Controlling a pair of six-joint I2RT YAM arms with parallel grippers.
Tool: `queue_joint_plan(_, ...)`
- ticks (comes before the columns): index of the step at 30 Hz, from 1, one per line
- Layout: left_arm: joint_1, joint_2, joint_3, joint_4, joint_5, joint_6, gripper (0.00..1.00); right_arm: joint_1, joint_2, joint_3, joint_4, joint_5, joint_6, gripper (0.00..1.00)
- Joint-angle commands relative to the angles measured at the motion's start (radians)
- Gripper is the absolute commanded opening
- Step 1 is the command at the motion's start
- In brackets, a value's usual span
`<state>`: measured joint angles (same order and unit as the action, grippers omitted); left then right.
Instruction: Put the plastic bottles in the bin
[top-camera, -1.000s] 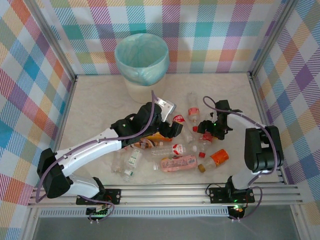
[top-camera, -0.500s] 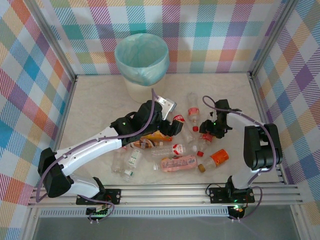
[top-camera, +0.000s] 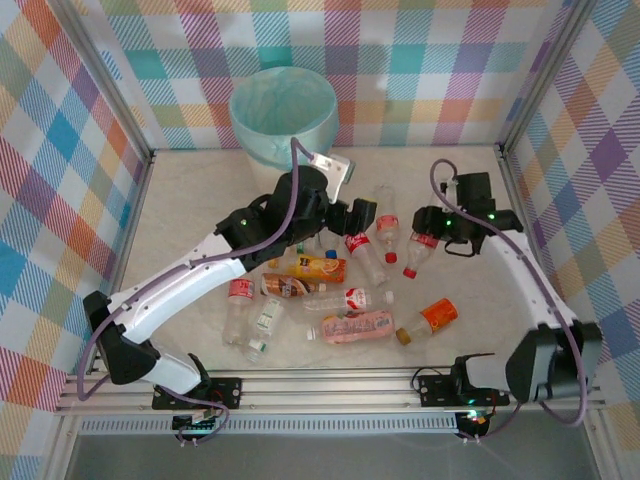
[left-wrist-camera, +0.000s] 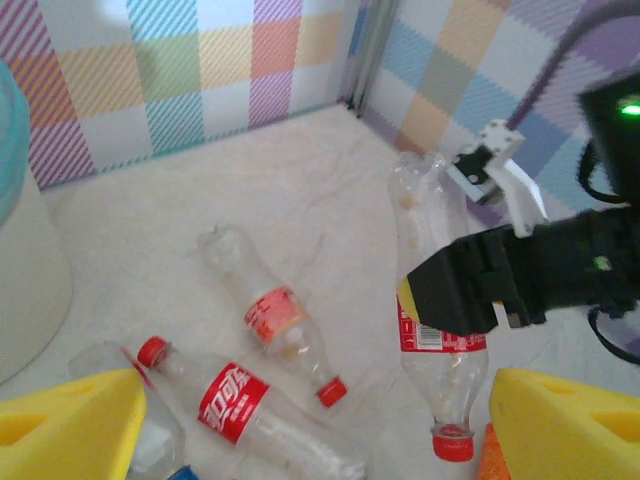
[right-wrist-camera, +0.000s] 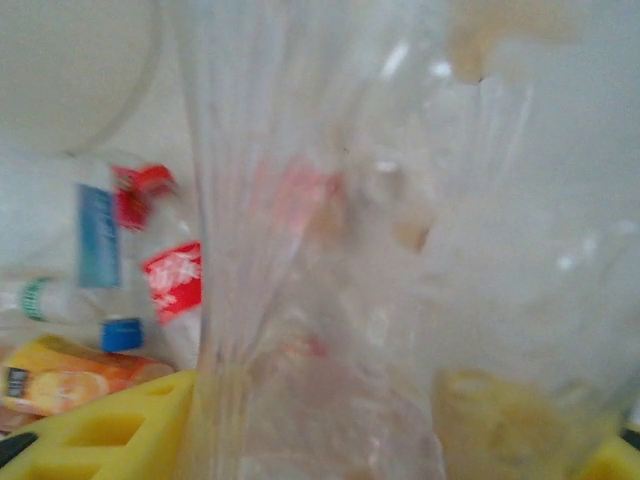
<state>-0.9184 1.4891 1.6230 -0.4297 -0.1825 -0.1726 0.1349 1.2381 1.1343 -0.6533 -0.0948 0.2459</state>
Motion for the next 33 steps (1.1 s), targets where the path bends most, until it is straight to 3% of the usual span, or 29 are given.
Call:
queue_joint_plan(1, 0.037, 0.037, 0.106, -0.065, 0.053, -0.051, 0.9, 0.037, -0.092, 0.048, -0.008, -0.078, -0.074, 0.55)
queue_joint_plan(6, 0.11, 0.072, 0.189, -0.077, 0.282, -0.105, 0.9, 0.079, -0.213, 0.031, 0.139, -0.354, -0.109, 0.53)
queue_joint_plan(9, 0.13, 0.067, 0.189, -0.044, 0.451, -0.117, 0.91, 0.107, -0.253, 0.004, 0.215, -0.444, -0.11, 0.53)
queue_joint_plan(13, 0.135, 0.045, 0.158, 0.005, 0.559, -0.11, 0.94, 0.156, -0.275, -0.021, 0.263, -0.525, -0.136, 0.53)
queue_joint_plan(21, 0.14, 0.046, 0.132, -0.004, 0.691, -0.099, 0.95, 0.23, -0.279, -0.038, 0.312, -0.619, -0.171, 0.52)
queue_joint_plan(27, 0.14, 0.035, 0.103, 0.01, 0.652, -0.09, 0.95, 0.278, -0.278, -0.044, 0.323, -0.696, -0.202, 0.52)
queue_joint_plan(33, 0.139, 0.004, 0.056, 0.069, 0.687, -0.086, 0.94, 0.295, -0.252, -0.036, 0.308, -0.737, -0.203, 0.53)
